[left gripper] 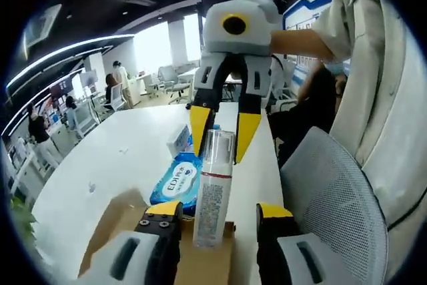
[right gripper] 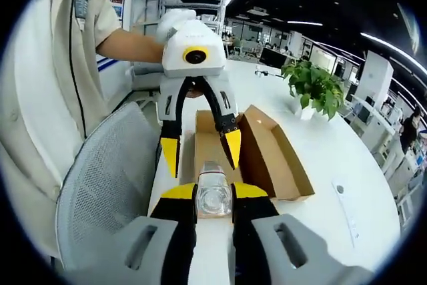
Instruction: Operate the shoe box by opening the lid, removing the specified soft item, and placing it in the target area until the item is outside and the box remains undamaged.
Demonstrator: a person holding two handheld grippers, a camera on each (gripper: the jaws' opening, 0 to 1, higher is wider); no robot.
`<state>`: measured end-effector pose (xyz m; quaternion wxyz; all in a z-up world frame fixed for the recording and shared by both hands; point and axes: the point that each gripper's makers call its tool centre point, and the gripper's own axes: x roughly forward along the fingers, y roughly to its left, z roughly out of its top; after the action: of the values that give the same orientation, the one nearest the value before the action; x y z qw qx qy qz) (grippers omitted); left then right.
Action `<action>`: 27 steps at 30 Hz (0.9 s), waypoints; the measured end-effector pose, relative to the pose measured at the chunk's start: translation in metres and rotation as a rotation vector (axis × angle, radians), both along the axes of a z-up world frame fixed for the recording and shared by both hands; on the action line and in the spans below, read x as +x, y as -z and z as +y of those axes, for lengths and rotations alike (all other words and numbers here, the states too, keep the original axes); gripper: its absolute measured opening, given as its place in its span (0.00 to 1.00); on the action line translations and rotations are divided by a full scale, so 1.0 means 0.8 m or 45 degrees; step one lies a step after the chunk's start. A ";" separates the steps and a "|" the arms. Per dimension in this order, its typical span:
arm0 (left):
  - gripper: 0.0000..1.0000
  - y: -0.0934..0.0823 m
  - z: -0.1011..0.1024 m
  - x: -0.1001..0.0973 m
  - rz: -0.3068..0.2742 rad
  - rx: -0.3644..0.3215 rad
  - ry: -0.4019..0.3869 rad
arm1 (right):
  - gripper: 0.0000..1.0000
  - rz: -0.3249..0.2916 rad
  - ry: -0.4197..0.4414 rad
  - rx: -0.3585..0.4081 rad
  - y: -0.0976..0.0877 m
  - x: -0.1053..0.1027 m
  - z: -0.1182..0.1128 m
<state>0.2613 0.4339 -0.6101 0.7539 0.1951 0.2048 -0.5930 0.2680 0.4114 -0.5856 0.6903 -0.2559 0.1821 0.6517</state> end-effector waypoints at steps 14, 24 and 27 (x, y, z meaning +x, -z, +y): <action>0.73 -0.013 0.046 0.020 0.069 -0.139 -0.303 | 0.17 -0.004 0.015 -0.104 -0.003 0.050 -0.028; 0.87 -0.018 0.078 0.024 0.093 -0.184 -0.462 | 0.17 -0.026 0.050 -0.206 0.004 0.097 -0.058; 0.89 -0.017 0.087 0.025 0.095 -0.188 -0.501 | 0.17 -0.027 0.062 -0.243 0.010 0.110 -0.068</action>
<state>0.2809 0.5031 -0.5961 0.8593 0.0734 0.2225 -0.4546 0.3559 0.3570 -0.5934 0.6803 -0.3229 0.2424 0.6117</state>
